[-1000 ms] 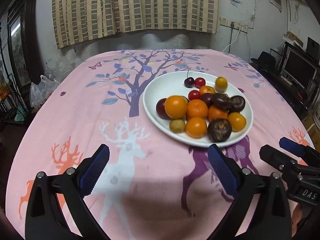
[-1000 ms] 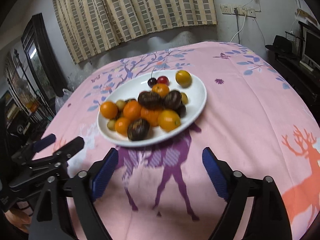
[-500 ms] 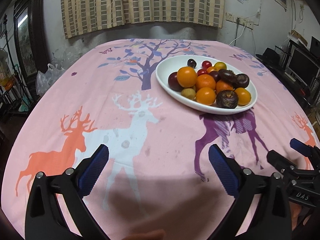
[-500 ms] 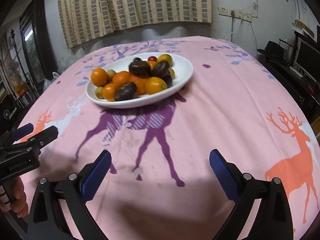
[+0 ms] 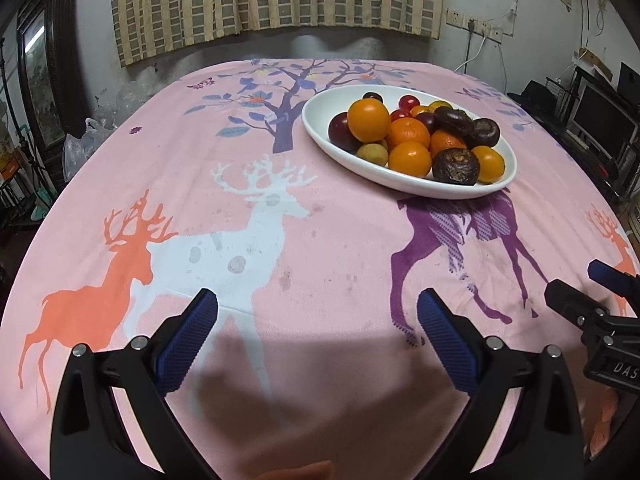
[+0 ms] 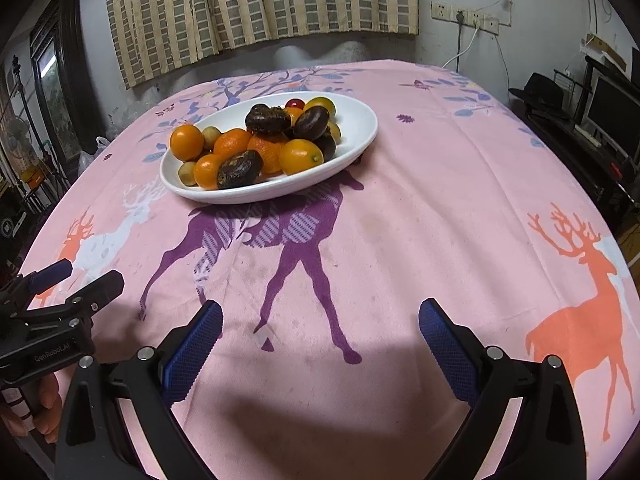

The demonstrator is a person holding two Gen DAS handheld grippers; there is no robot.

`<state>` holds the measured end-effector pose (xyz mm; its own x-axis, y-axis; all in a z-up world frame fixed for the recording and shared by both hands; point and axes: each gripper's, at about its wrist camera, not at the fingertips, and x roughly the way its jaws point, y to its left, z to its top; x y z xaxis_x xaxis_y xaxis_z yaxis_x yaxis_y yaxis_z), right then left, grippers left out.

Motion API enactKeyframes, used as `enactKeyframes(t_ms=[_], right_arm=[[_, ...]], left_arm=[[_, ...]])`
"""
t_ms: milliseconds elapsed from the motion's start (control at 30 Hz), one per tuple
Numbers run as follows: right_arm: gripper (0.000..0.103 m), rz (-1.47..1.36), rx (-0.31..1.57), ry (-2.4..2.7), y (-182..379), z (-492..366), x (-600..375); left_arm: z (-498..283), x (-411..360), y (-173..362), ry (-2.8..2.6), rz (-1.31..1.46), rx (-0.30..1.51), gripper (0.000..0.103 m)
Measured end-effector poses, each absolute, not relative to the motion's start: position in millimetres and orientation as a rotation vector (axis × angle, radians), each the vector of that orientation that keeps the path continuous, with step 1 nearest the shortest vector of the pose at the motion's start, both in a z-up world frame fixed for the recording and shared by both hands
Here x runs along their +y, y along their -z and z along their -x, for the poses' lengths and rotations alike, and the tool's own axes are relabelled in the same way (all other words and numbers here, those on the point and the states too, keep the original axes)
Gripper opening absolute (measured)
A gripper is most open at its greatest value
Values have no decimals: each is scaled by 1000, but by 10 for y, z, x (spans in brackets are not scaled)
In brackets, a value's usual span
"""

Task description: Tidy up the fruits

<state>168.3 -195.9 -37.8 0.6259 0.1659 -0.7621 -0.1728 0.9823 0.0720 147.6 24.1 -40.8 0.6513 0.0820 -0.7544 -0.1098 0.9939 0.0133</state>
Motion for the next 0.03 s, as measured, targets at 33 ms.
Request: enactKeyframes(t_ms=[33], right_arm=[[100, 9, 876, -192, 384, -1682, -1962]], left_arm=[[-1477, 250, 414, -110, 41, 859, 98]])
